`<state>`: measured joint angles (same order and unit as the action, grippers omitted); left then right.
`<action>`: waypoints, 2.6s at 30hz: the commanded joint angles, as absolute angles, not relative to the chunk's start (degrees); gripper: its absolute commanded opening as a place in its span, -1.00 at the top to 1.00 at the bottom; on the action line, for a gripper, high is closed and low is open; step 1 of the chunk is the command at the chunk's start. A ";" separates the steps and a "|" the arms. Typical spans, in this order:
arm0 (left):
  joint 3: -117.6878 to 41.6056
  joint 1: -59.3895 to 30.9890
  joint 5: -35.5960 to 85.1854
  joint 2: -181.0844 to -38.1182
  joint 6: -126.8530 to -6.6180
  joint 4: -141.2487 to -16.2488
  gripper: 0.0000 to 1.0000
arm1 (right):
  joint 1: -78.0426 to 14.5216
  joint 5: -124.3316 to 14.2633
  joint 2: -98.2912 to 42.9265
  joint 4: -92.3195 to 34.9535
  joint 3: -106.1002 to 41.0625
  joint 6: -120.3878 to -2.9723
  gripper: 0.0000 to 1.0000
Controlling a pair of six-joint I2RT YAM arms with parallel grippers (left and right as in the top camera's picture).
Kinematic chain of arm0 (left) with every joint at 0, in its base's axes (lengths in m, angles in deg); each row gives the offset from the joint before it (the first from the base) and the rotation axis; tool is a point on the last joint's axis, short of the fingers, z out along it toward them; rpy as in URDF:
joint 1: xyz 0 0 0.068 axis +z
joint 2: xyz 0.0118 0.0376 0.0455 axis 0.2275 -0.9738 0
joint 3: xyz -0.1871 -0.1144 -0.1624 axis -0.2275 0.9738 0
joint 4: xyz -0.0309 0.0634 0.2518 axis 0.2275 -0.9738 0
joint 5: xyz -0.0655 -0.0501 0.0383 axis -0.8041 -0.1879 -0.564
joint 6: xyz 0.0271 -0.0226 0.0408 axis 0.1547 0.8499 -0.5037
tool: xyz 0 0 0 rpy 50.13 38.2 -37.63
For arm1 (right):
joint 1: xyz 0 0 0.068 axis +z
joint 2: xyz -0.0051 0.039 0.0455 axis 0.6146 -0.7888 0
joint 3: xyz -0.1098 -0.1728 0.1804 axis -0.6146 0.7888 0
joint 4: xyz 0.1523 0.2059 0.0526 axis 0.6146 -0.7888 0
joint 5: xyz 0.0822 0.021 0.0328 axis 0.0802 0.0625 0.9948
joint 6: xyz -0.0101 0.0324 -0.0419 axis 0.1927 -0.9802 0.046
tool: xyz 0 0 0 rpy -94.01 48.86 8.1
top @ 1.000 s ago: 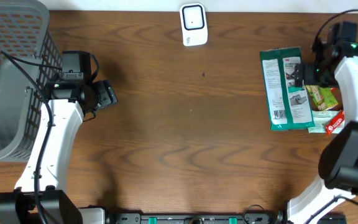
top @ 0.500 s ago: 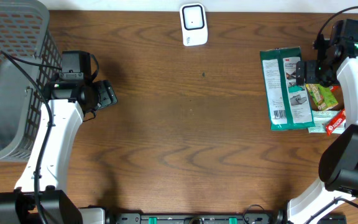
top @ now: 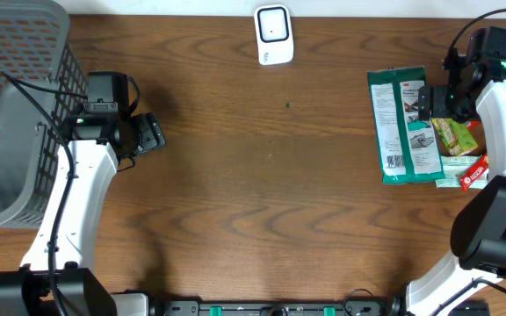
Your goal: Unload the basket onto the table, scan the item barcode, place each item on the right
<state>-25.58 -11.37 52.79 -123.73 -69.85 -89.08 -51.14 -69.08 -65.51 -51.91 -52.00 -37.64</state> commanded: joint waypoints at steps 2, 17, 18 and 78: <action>-25.84 -11.28 53.32 -123.73 -69.89 -89.05 -0.69 | -50.59 -68.77 -65.68 -52.08 -52.27 -37.66 -0.99; -25.84 -11.28 53.32 -123.73 -69.92 -89.05 -0.69 | -50.59 -68.77 -65.68 -52.08 -52.27 -37.66 -0.99; -25.84 -11.28 53.32 -123.73 -69.89 -89.05 -0.69 | -50.59 -68.77 -65.68 -52.08 -52.27 -37.66 -0.99; -25.84 -11.28 53.32 -123.73 -69.92 -89.05 -0.69 | -35.22 -67.13 33.92 -43.23 -8.57 -43.06 -0.99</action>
<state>-25.58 -11.37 52.77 -123.73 -69.85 -89.08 -35.86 -69.10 28.50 -46.84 -15.61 -40.87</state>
